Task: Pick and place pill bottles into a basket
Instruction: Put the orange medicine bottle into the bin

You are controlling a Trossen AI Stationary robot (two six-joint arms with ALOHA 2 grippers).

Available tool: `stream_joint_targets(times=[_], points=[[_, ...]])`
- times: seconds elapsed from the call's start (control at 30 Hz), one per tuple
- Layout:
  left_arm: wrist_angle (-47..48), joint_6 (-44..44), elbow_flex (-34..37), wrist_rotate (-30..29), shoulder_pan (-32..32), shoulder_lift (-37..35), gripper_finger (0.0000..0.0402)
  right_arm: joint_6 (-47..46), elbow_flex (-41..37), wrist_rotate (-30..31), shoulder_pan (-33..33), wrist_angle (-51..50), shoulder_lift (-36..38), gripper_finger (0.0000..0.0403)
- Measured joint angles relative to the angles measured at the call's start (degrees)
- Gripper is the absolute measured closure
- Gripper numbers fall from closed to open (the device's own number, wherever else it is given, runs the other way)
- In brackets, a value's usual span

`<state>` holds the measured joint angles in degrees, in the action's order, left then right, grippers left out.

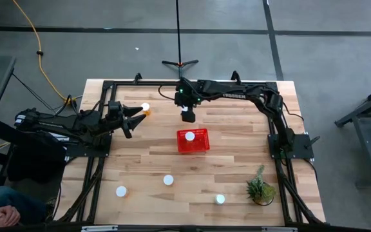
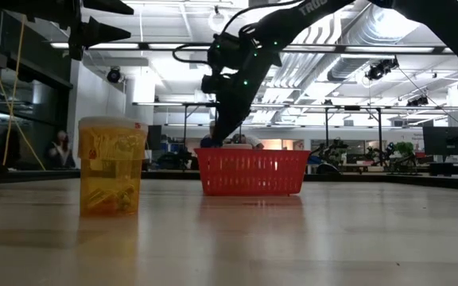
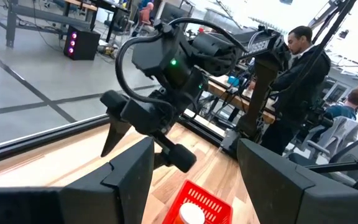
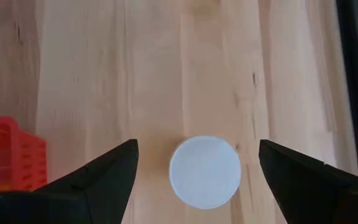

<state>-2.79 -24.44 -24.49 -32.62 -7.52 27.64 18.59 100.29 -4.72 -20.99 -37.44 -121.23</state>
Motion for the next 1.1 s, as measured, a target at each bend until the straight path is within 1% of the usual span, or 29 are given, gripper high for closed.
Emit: stream_joint_targets(times=[0.2, 0.4, 0.47, 0.63, 0.9, 1.1], points=[[0.0, 0.1, 0.0, 0.0, 0.0, 0.0, 0.0137, 3.4, 0.0, 0.0, -0.4, 1.3, 0.0, 0.0079], [0.1, 0.1, 0.0, 0.0, 0.0, 0.0, 0.0137, 5.8, 0.0, -0.6, -0.7, 1.3, -1.5, 0.0079], [0.2, 0.1, 0.0, 0.0, 0.0, 0.0, 0.0137, 6.2, 0.0, -1.8, -0.7, 0.7, -2.0, 0.0079], [0.4, 0.1, 0.0, 0.0, 0.0, 0.0, 0.0137, 6.6, 0.0, -1.0, -0.8, 0.8, -3.4, 0.0079], [0.9, 0.1, 0.0, 0.0, 0.0, 0.0, 0.0137, 7.3, 0.0, -2.0, -1.5, 0.8, -5.2, 0.0080], [1.3, -0.1, 0.0, 0.0, 0.0, 0.0, 0.0137, 7.3, 0.0, -2.3, -2.3, 0.4, -5.3, 0.0080]])
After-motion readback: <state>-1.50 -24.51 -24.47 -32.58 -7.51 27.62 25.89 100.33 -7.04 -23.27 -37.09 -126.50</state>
